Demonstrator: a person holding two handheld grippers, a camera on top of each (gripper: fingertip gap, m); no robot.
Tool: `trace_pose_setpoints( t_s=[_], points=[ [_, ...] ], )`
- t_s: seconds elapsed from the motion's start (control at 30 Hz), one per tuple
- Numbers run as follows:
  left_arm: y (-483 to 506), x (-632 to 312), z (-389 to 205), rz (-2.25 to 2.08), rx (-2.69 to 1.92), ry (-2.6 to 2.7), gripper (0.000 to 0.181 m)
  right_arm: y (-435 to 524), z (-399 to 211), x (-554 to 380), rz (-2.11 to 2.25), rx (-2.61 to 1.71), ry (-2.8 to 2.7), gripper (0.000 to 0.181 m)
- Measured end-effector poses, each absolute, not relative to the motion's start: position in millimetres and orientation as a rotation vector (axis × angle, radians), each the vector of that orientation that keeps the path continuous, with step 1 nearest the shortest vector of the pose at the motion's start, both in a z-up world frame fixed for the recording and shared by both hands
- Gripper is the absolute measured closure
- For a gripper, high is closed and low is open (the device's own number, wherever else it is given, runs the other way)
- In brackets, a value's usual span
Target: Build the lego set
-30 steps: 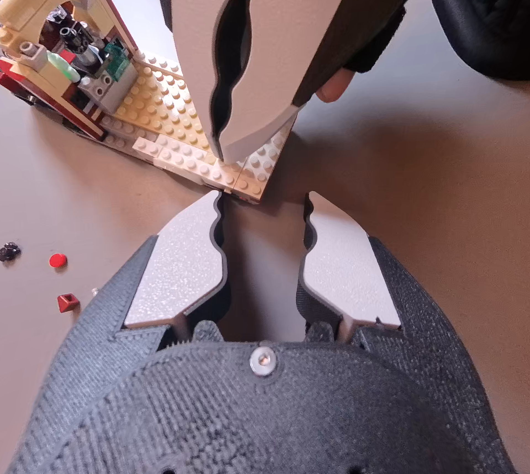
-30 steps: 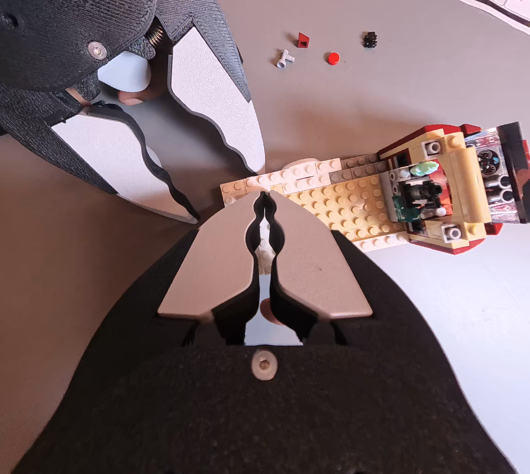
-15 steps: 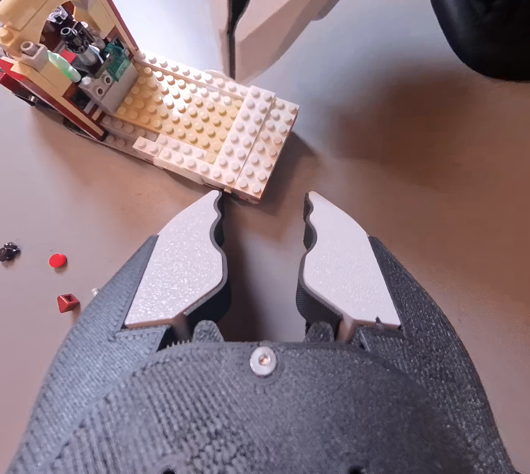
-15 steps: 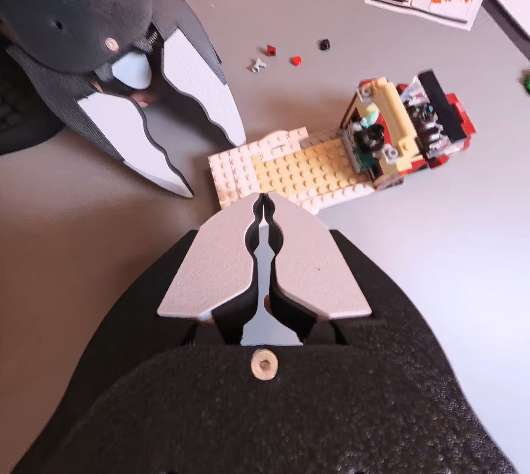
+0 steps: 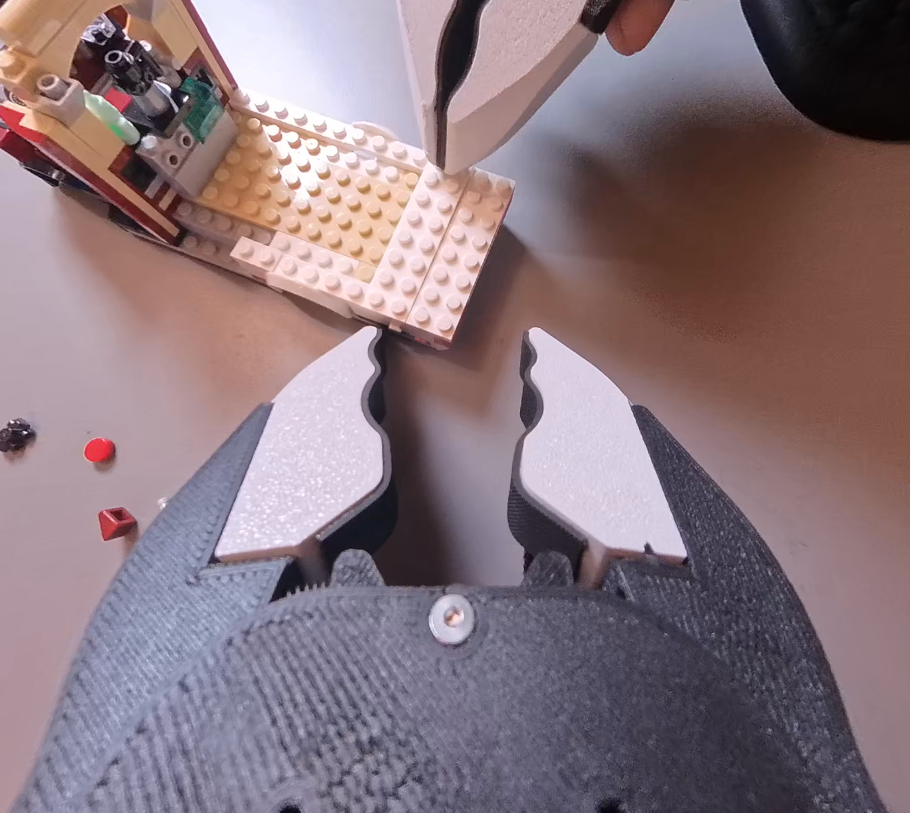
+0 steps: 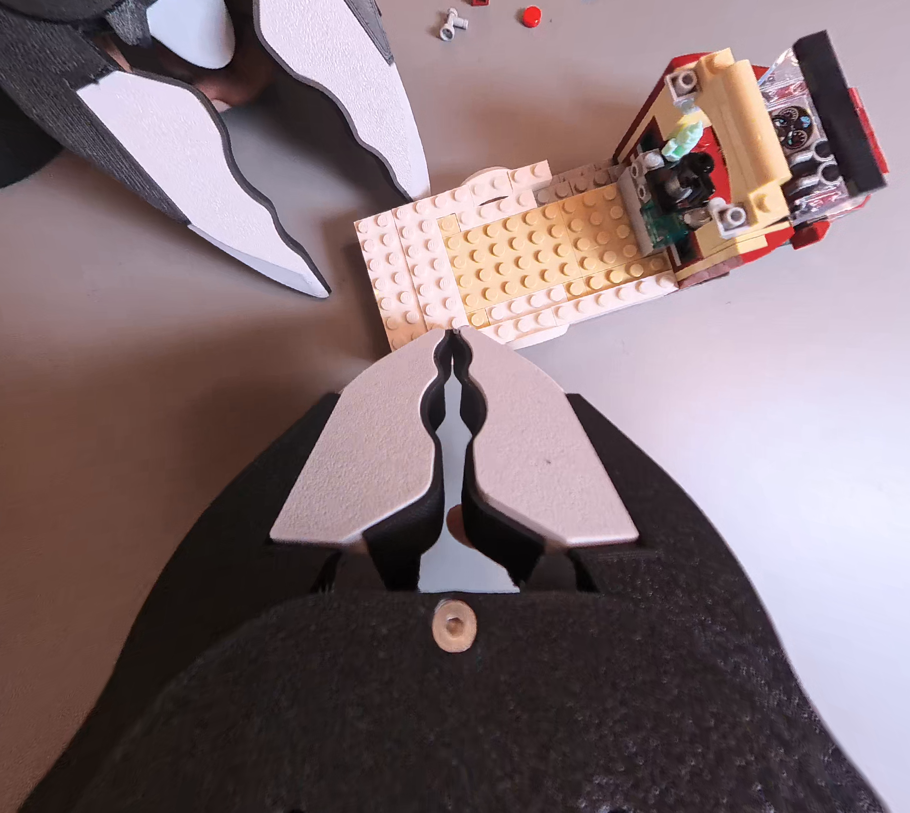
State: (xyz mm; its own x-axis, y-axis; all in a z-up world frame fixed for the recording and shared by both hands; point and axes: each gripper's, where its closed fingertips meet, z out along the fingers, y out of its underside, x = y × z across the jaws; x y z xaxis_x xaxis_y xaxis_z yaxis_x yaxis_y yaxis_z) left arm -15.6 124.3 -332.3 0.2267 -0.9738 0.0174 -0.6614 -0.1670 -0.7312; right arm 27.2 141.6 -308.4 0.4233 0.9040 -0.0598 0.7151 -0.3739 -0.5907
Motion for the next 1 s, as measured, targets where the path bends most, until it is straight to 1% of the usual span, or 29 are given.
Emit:
trace_pose_setpoints(
  t_s=[0.47, 0.5, 0.67, 0.8, 0.93, 1.0],
  points=[
    [126.6, -18.9, -329.6, -0.68, -1.901, 1.517, 0.129, 142.9, -311.2, 26.6, 0.401, -2.21, -1.475, 0.181],
    [129.2, -21.7, -324.8, -0.691, -1.889, 1.513, 0.132, 142.8, -311.2, 26.4, 0.408, -2.208, -1.472, 0.181],
    [140.0, -20.8, -282.7, -0.84, -1.839, 1.423, 0.16, 143.1, -310.8, 26.3, 0.438, -2.196, -1.446, 0.181],
    [146.3, -14.1, -298.9, -0.702, -1.843, 1.534, 0.18, 142.9, -310.6, 26.3, 0.448, -2.187, -1.441, 0.181],
    [144.6, -9.8, -303.9, -0.74, -1.873, 1.555, 0.181, 143.1, -310.3, 26.4, 0.449, -2.172, -1.431, 0.181],
    [148.8, -10.3, -304.0, -0.683, -1.864, 1.563, 0.181, 143.0, -310.1, 26.2, 0.46, -2.164, -1.425, 0.181]
  ],
)
